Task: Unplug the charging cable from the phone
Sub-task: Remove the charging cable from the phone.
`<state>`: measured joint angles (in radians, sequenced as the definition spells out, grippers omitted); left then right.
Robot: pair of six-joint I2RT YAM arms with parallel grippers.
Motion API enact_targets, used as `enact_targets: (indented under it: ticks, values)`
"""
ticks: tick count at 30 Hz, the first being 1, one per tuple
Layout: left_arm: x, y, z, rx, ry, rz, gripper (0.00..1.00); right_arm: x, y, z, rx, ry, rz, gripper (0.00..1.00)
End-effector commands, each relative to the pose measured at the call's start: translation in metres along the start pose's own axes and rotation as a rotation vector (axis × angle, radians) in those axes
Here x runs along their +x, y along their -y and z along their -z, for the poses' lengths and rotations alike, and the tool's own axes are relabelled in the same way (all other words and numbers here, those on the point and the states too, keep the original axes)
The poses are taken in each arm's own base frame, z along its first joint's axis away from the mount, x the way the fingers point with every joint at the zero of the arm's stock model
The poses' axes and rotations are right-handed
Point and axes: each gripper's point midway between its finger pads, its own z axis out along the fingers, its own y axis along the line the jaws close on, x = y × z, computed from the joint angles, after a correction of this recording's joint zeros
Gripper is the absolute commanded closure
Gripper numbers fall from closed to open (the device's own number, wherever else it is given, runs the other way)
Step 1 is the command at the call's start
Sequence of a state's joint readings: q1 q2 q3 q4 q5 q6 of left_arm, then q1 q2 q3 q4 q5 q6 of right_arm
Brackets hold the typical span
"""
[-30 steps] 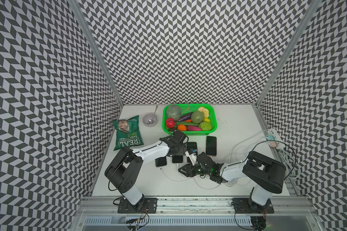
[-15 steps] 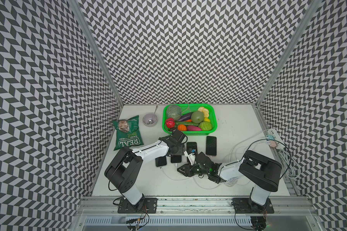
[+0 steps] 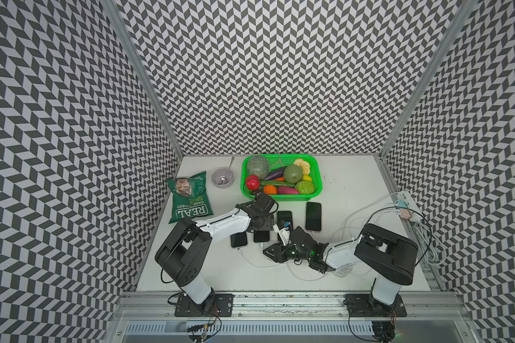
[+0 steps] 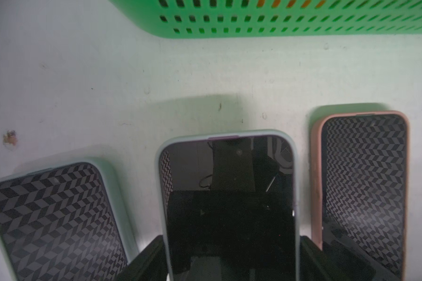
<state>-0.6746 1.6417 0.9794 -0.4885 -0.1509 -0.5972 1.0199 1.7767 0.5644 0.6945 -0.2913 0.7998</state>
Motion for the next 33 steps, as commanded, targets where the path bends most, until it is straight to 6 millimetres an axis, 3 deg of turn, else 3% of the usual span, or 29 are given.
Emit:
enact_targets:
  ticks: [1, 9, 22, 33]
  values:
    - [-0.027, 0.024, 0.023, 0.095, 0.092, 0.029, 1.00, 0.000, -0.004, 0.006, -0.006, 0.024, -0.001, 0.64]
    - [-0.030, 0.023, 0.023, 0.108, 0.097, 0.049, 1.00, 0.001, -0.003, 0.012, -0.002, 0.040, -0.001, 0.64]
    - [-0.029, 0.028, 0.022, 0.134, 0.091, 0.050, 1.00, 0.003, -0.018, 0.002, -0.045, 0.010, 0.026, 0.64]
    - [-0.029, 0.027, 0.021, 0.134, 0.094, 0.050, 1.00, 0.004, -0.017, -0.001, -0.037, 0.005, 0.023, 0.79]
